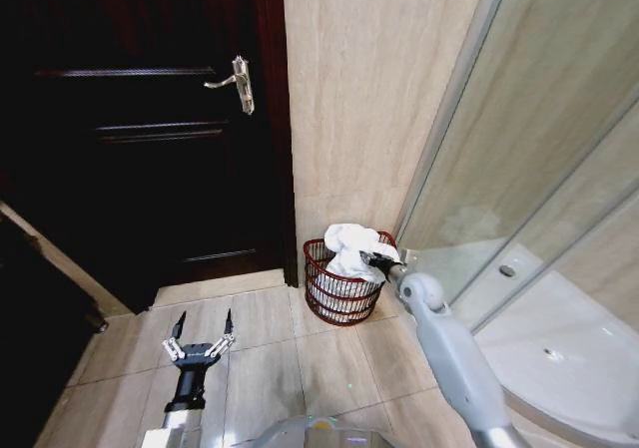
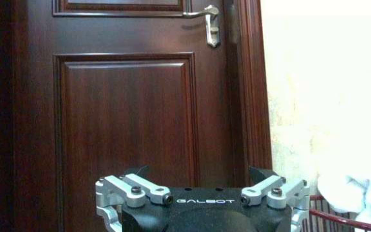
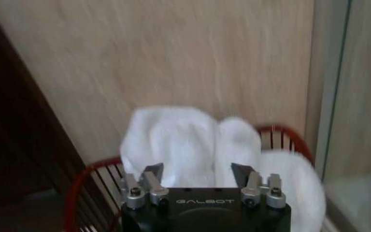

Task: Discard the used towel into the hamper.

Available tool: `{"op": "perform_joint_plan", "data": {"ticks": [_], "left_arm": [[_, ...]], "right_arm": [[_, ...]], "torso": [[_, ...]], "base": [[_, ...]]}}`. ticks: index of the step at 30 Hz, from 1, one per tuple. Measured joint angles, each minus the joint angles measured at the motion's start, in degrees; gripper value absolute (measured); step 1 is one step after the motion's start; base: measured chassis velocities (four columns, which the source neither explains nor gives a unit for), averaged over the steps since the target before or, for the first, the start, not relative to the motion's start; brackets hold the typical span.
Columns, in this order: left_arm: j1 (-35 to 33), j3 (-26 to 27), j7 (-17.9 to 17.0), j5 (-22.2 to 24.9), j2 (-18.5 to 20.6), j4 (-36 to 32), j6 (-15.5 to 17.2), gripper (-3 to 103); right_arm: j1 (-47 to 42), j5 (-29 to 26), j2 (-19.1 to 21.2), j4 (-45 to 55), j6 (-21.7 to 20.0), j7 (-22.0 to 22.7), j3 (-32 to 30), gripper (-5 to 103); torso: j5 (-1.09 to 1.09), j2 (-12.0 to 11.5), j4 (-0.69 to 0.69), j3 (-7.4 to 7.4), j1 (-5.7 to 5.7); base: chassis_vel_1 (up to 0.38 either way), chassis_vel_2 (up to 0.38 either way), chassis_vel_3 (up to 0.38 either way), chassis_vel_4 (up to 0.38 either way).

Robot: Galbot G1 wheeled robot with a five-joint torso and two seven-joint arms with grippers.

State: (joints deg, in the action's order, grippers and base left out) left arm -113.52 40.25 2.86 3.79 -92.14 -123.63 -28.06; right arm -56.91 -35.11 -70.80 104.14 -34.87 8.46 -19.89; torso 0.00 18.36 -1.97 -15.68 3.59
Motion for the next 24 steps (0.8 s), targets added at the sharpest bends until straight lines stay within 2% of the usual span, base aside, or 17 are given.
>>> {"op": "perform_joint_plan", "data": {"ticks": [1, 4, 7, 15, 24], "left_arm": [[0.1, -0.3, 0.0, -0.3, 0.0, 0.0, 0.1, 100], [0.2, -0.8, 0.0, -0.8, 0.0, 0.1, 0.1, 100], [0.2, -1.2, 0.0, -1.1, 0.0, -0.1, 0.1, 100], [0.3, -0.7, -0.1, -1.0, 0.0, -0.9, 0.7, 100], [0.7, 0.7, 0.0, 0.6, 0.0, -0.5, 0.6, 100]], "right_arm": [[-0.2, 1.1, 0.2, 0.9, 0.9, -0.5, 0.1, 79], [1.3, 2.2, 0.3, 0.0, 1.6, -1.4, 1.3, 84], [5.1, 2.5, -0.1, -4.6, 1.8, -2.0, 3.8, 98], [12.8, 1.0, -2.7, -16.1, 1.5, -1.2, 9.0, 100], [12.9, -3.0, -5.1, -21.4, -0.8, 1.3, 9.4, 100]], "torso": [[0.0, 0.0, 0.0, 0.0, 0.0], [0.0, 0.0, -0.01, -0.01, 0.0], [-0.01, 0.0, -0.04, -0.02, 0.0], [-0.01, 0.0, -0.03, -0.02, 0.01], [-0.01, 0.0, -0.03, -0.02, 0.01]], "base": [[0.0, 0.0, 0.0, 0.0], [0.0, 0.0, 0.0, 0.0], [0.0, 0.0, 0.0, 0.0], [0.0, 0.0, 0.0, 0.0], [0.0, 0.0, 0.0, 0.0]]}}
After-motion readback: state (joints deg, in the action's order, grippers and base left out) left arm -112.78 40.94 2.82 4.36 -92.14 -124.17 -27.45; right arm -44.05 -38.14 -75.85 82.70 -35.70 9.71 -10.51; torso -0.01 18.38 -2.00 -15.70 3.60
